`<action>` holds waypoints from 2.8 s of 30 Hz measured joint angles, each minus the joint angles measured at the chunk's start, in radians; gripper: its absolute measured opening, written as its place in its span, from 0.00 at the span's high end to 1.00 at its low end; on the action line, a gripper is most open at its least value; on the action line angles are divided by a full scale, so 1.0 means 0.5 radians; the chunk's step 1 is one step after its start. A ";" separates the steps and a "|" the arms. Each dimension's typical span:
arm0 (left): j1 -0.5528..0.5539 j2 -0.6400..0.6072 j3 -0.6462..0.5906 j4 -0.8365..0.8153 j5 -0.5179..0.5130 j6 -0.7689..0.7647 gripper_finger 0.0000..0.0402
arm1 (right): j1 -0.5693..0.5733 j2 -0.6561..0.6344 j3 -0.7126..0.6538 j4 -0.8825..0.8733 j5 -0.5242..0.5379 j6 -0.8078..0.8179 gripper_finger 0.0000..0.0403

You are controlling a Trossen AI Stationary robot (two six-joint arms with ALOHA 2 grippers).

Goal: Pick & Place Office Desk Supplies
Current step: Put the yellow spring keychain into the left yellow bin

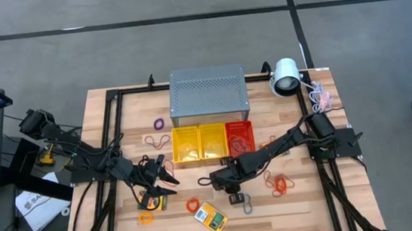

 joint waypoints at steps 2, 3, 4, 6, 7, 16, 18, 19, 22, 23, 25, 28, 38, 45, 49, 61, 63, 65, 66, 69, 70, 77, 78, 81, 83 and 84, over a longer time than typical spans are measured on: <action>0.000 0.000 0.000 0.000 0.000 0.000 0.60 | -0.002 0.000 0.000 0.005 0.006 0.011 0.88; 0.000 0.000 0.000 0.000 0.000 0.000 0.60 | -0.008 0.000 0.000 0.006 0.009 0.014 0.92; 0.000 0.000 0.000 0.000 0.000 0.000 0.60 | -0.012 0.000 0.000 0.007 0.008 0.014 0.96; 0.000 0.000 0.000 -0.001 0.000 0.000 0.60 | -0.012 -0.003 0.002 0.007 0.007 0.019 0.97; 0.000 0.000 0.000 0.000 0.001 0.000 0.60 | -0.012 -0.002 0.007 0.005 0.007 0.022 0.96; 0.000 0.000 0.000 0.000 0.003 0.000 0.60 | -0.010 0.020 0.129 -0.012 -0.009 0.013 0.99; 0.000 0.000 0.000 0.000 0.003 0.000 0.60 | -0.005 0.019 0.163 -0.022 -0.017 0.012 0.98; 0.000 0.000 0.000 0.000 0.003 0.000 0.60 | -0.005 0.018 0.180 -0.025 -0.017 0.007 0.98; 0.000 0.000 0.000 0.000 0.003 0.000 0.60 | 0.005 0.018 0.231 -0.034 -0.015 -0.011 0.99; 0.000 0.000 0.000 -0.001 0.003 0.000 0.60 | 0.008 0.018 0.251 -0.034 -0.012 -0.019 0.99; 0.000 0.000 -0.001 0.000 0.003 0.000 0.60 | 0.009 0.015 0.296 -0.045 -0.006 -0.034 0.99; 0.000 0.000 0.000 0.000 0.003 0.000 0.60 | 0.015 0.014 0.373 -0.098 -0.005 -0.050 0.99; 0.000 0.000 0.000 0.000 0.003 0.000 0.60 | 0.036 0.008 0.755 -0.241 0.007 -0.181 1.00; 0.002 0.000 0.000 0.001 0.001 0.038 0.60 | 0.071 0.005 1.015 -0.268 0.015 -0.299 1.00; 0.003 0.000 0.000 0.005 -0.008 0.105 0.60 | 0.091 -0.050 1.061 -0.257 0.028 -0.353 1.00; 0.003 0.000 0.000 0.400 -0.008 0.501 0.60 | 0.198 -0.338 1.017 0.060 0.089 -0.530 1.00; 0.004 0.000 0.000 0.518 0.040 0.564 0.60 | 0.202 -0.337 1.015 0.110 0.044 -0.568 1.00; 0.004 0.000 0.000 0.628 0.100 0.607 0.60 | 0.188 -0.322 1.015 0.167 0.006 -0.594 1.00; 0.004 0.000 0.000 0.663 0.133 0.611 0.60 | 0.177 -0.314 1.015 0.200 -0.016 -0.606 1.00; 0.004 0.016 0.000 0.719 0.202 0.611 0.60 | 0.152 -0.307 1.012 0.207 -0.095 -0.621 1.00; 0.004 0.032 0.000 0.724 0.210 0.606 0.60 | 0.140 -0.308 1.012 0.225 -0.121 -0.623 1.00; 0.006 0.234 0.000 0.906 0.262 0.590 0.60 | 0.111 -0.310 1.013 0.346 -0.316 -0.684 1.00; 0.006 0.254 0.000 0.940 0.262 0.589 0.60 | 0.107 -0.310 1.013 0.338 -0.318 -0.683 1.00; 0.006 0.287 0.021 0.955 0.262 0.594 0.60 | 0.097 -0.310 1.013 0.343 -0.365 -0.684 1.00; 0.019 0.297 0.053 0.961 0.269 0.598 0.60 | 0.095 -0.310 1.013 0.364 -0.413 -0.684 1.00; 0.028 0.302 0.068 0.965 0.286 0.599 0.60 | 0.094 -0.310 1.013 0.368 -0.418 -0.685 1.00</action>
